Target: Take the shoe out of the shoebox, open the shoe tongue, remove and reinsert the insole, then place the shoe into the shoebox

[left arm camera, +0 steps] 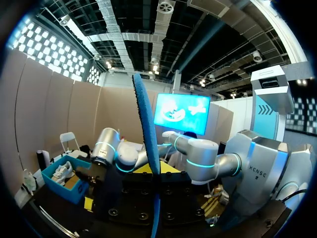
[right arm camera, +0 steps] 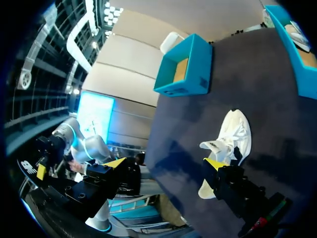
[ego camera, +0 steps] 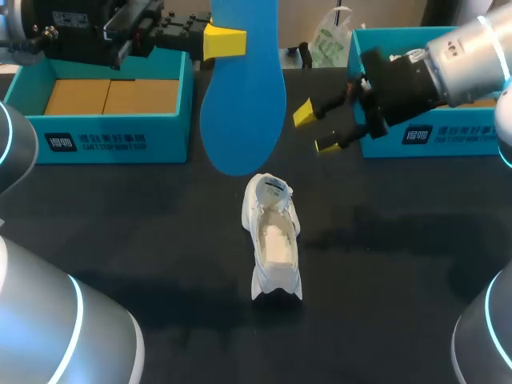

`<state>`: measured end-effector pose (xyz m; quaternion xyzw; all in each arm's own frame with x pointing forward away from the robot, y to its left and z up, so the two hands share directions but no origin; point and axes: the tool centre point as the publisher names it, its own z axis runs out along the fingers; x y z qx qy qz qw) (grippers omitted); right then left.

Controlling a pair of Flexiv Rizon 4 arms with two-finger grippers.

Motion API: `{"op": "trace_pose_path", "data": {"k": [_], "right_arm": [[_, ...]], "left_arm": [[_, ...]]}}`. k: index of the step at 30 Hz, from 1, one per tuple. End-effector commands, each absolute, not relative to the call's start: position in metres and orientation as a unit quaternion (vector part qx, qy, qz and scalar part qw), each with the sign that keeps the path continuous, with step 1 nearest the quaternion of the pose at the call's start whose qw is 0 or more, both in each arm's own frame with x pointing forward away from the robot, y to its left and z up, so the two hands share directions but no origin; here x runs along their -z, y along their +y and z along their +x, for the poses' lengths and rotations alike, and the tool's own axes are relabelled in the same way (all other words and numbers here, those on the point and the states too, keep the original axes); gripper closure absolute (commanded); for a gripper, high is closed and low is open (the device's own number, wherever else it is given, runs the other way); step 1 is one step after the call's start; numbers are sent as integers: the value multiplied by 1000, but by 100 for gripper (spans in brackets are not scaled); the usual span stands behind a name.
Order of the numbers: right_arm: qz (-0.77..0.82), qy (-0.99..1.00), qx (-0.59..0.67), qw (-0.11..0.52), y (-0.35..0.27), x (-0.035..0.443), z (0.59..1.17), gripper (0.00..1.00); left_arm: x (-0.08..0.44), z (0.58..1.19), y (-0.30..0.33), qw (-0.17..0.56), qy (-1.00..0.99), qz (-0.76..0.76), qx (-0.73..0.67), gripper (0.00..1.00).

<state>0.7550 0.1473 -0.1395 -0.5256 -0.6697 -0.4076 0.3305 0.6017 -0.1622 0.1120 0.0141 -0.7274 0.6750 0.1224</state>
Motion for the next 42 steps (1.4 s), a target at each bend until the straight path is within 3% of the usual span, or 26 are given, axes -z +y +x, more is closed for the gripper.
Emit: {"op": "trace_pose_path", "data": {"k": [1, 15, 21, 25, 36, 42], "right_arm": [[-525, -631, 451, 351, 145, 143, 746, 0], [-512, -587, 481, 403, 154, 132, 745, 0], [-512, -587, 481, 403, 154, 132, 745, 0], [-512, -587, 481, 403, 154, 132, 745, 0], [-512, -587, 481, 403, 154, 132, 745, 0], [-500, -561, 503, 427, 150, 127, 748, 0]], "left_arm": [[-112, 603, -163, 123, -728, 13, -675, 100], [-112, 605, -163, 103, -719, -3, -687, 100], [-109, 615, -156, -57, -702, -141, -696, 100], [-98, 626, -152, -218, -709, -271, -613, 100], [-97, 632, -152, -222, -729, -249, -598, 100], [-82, 644, -151, -311, -672, -337, -581, 100]]}}
